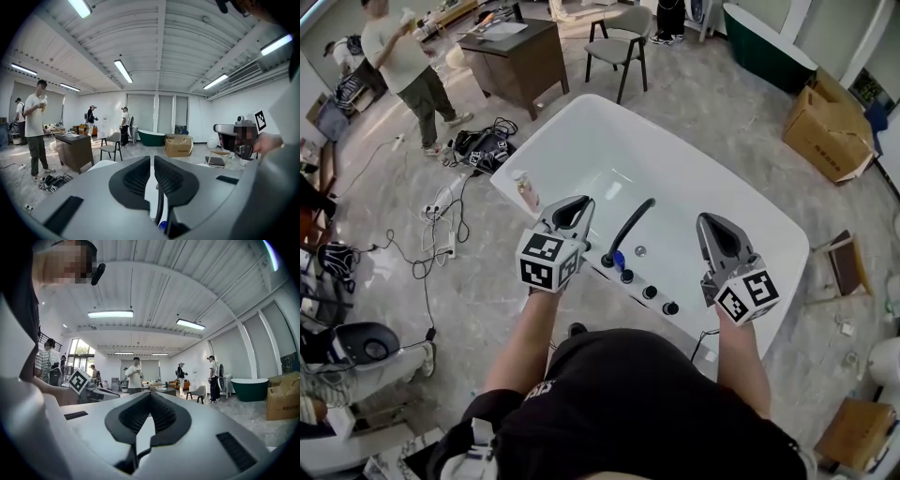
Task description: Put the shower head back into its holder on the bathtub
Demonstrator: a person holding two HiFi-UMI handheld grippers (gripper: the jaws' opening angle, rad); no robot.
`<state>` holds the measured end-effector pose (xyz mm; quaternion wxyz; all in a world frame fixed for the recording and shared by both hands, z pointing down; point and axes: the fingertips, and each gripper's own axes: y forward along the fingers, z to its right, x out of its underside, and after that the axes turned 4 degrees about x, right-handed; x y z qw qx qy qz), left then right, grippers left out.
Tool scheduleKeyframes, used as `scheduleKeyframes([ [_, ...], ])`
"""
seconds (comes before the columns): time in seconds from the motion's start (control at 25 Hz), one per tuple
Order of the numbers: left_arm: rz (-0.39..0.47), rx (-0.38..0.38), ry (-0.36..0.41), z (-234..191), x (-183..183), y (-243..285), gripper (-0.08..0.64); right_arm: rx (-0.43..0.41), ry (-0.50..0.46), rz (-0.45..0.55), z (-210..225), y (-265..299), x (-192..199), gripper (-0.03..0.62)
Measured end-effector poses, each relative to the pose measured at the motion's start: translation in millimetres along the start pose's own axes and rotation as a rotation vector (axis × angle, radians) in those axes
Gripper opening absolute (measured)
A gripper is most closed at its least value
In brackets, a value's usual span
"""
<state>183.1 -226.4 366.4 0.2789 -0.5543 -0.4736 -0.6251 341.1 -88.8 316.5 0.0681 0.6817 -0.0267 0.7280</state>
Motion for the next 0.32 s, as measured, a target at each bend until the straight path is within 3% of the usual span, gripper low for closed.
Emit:
scheduleKeyframes([
  [0.32,0.015,-0.022,0.008,-22.8,1.7,-5.8,0.038,-0.018,-0.003,-0.015,-16.0,13.9,12.5,0.011],
])
